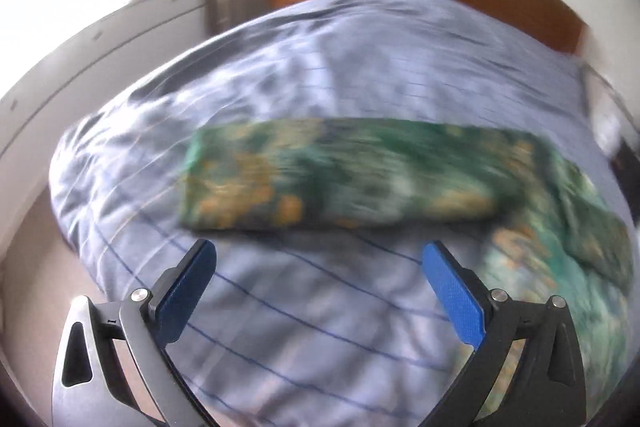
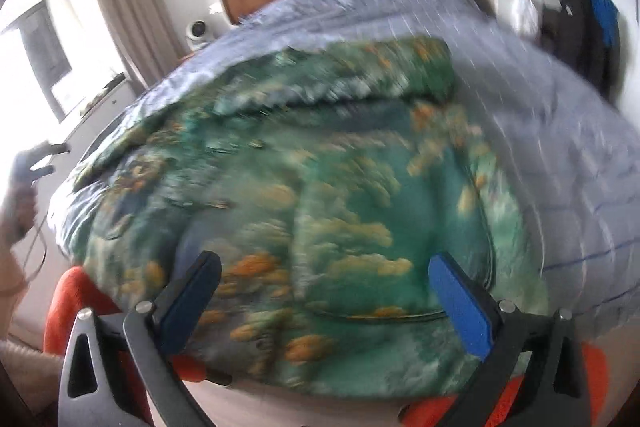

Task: Fold large clothes
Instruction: 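Grasp a sleeve cuff with the left gripper and fold it onto the jacket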

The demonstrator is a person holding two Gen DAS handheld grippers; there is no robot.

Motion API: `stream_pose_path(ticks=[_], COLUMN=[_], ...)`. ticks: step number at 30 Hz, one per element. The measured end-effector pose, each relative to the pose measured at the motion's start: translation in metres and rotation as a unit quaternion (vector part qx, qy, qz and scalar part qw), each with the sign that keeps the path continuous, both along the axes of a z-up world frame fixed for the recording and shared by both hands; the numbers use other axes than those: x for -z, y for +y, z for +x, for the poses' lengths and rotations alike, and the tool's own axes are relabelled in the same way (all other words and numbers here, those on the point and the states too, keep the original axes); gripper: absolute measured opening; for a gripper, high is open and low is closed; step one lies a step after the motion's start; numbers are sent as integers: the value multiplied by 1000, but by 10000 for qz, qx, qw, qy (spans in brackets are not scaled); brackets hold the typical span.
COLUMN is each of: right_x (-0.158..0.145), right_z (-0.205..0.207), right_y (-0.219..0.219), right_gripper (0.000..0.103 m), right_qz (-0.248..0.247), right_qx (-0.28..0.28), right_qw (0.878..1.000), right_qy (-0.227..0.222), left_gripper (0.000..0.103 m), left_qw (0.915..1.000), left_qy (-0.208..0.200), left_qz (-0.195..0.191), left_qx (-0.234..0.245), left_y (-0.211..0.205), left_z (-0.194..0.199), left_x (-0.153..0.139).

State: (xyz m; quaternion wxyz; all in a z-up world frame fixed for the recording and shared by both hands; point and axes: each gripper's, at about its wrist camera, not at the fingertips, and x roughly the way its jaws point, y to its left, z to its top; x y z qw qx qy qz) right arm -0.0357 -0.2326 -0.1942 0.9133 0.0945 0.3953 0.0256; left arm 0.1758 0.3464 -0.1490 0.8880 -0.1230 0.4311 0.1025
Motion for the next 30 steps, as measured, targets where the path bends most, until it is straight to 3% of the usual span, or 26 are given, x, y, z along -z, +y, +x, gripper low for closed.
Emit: stream_pose_path(ticks=[4, 7, 14, 15, 16, 20, 22, 25, 26, 30], right_x=[0, 10, 7, 8, 8, 13, 14, 15, 15, 16], right_z=[-5, -1, -1, -2, -2, 0, 0, -1, -1, -3], right_y=[24, 43, 76, 79, 81, 82, 79, 72, 69, 60], right_gripper=[103, 103, 103, 103, 103, 103, 103, 103, 103, 103], right_qz=[42, -83, -383, -415, -430, -402, -340, -208, -139, 83], right_qx=[-330, -618, -1069, -1111, -1129, -1163, -1150, -1089, -1057, -943], right_qw=[9994, 9977, 9933, 9927, 9924, 9920, 9924, 9936, 9941, 9954], right_qy=[19, 252, 215, 214, 217, 273, 281, 232, 214, 127], left_gripper=[102, 102, 101, 93, 85, 12, 6, 4, 3, 0], left_qw=[9935, 9761, 9505, 9469, 9435, 9500, 9552, 9705, 9769, 9881], left_qy=[122, 142, 302, 312, 329, 268, 137, -111, -291, -949], left_qz=[-936, -1808, -2399, -2435, -2392, -1836, -1665, -1044, -717, 168], left_qx=[-641, -1197, -1954, -2078, -2269, -2510, -2444, -2172, -1992, -1199], left_y=[46, 75, 93, 94, 94, 92, 89, 75, 64, 13], left_z=[13, 28, 54, 53, 52, 46, 41, 44, 47, 64], left_x=[35, 57, 86, 89, 92, 88, 77, 42, 18, -66])
